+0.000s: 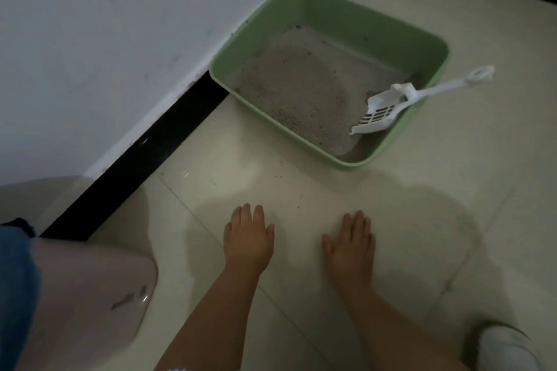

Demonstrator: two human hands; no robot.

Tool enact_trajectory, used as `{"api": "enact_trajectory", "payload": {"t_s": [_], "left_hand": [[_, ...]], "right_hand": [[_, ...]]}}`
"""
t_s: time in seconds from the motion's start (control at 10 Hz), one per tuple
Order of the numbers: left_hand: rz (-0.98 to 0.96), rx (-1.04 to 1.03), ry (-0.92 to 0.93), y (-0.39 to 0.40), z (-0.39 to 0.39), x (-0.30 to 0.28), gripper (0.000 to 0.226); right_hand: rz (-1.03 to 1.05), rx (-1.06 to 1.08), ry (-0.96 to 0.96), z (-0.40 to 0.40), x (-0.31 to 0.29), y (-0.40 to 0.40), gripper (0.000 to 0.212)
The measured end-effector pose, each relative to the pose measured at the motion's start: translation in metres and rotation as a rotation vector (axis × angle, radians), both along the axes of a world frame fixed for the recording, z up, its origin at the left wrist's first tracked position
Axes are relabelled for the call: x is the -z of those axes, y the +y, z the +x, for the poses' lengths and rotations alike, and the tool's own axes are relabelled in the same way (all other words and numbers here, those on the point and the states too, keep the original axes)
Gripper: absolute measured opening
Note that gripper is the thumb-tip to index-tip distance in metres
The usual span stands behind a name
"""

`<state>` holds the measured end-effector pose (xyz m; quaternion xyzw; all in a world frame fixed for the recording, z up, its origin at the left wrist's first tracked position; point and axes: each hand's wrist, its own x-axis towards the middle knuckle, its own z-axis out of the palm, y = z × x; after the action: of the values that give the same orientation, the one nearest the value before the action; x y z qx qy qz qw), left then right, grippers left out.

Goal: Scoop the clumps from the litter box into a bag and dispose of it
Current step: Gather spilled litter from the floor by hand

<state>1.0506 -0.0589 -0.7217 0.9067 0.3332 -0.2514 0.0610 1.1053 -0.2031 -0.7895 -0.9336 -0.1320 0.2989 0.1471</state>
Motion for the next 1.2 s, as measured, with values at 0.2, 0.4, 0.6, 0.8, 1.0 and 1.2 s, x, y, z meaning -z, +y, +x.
{"api": "enact_trajectory", "payload": {"t_s": [0.2,0.4,0.6,0.8,1.0,1.2], "left_hand": [[-0.01,-0.098,0.005,0.001,-0.034,0.025,0.056],[-0.011,-0.173,-0.029,0.009,-0.055,0.038,0.057],[-0.009,-0.215,-0.065,0.023,-0.06,0.036,0.057],[-0.005,-0.179,-0.031,0.026,-0.046,0.036,0.058],[-0.005,-0.07,-0.038,0.014,-0.014,0.025,0.058],[-0.023,-0.026,-0.111,-0.006,0.01,0.024,0.058]], "right_hand": [[0.028,-0.174,-0.161,-0.001,0.017,0.006,0.061],[0.153,-0.281,-0.126,0.011,0.013,0.059,0.075],[0.362,-0.412,-0.137,0.03,0.014,0.089,0.081],[0.255,-0.308,-0.302,0.057,0.019,0.06,0.058],[0.173,-0.299,-0.358,0.072,0.009,0.021,0.054],[0.194,-0.186,-0.341,0.073,0.006,-0.013,0.064]]}}
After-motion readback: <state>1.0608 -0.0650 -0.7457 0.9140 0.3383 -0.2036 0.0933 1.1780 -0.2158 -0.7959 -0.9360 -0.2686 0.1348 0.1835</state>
